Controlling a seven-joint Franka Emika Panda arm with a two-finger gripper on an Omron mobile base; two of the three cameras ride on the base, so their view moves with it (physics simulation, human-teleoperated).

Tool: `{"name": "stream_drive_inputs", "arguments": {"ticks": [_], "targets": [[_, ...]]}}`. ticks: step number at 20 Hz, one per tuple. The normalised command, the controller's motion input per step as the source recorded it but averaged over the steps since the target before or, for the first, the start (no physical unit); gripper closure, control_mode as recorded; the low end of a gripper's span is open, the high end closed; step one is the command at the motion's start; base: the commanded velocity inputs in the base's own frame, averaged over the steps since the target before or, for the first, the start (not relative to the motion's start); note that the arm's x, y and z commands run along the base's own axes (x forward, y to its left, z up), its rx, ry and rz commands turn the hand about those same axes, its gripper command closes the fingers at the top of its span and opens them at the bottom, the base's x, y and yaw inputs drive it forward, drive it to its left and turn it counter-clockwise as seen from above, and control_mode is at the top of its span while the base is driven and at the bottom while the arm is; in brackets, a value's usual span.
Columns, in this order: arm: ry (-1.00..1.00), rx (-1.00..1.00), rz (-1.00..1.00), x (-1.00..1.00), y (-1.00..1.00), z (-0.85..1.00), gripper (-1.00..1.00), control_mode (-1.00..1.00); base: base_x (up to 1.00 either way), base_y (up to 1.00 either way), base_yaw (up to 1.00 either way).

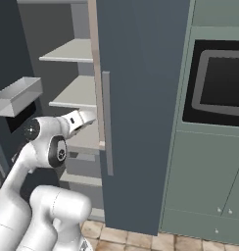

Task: Retrieve the chicken drumstick from the fridge and place it on the saucepan with marinade on the stove.

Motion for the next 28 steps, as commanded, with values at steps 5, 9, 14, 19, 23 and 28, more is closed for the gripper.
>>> {"name": "stream_drive_inputs", "arguments": {"ticks": [5,9,14,19,23,28], "targets": [[0.21,-0.13,-0.12,0.03,-0.12,0.19,-1.00,-1.00,0.00,0.00,0.00],[0.06,-0.04,0.00,0.02,0.00,0.11,-1.00,-1.00,0.00,0.00,0.00],[-0.01,0.00,0.00,0.00,0.00,0.00,-1.00,-1.00,0.00,0.00,0.00],[-0.23,-0.01,0.01,0.00,0.00,-0.13,-1.00,-1.00,0.00,0.00,0.00],[-0.24,-0.06,0.03,0.00,0.00,-0.05,-1.00,-1.00,0.00,0.00,0.00],[-0.11,-0.09,0.09,0.00,0.02,0.01,-1.00,-1.00,0.00,0.00,0.00]]}}
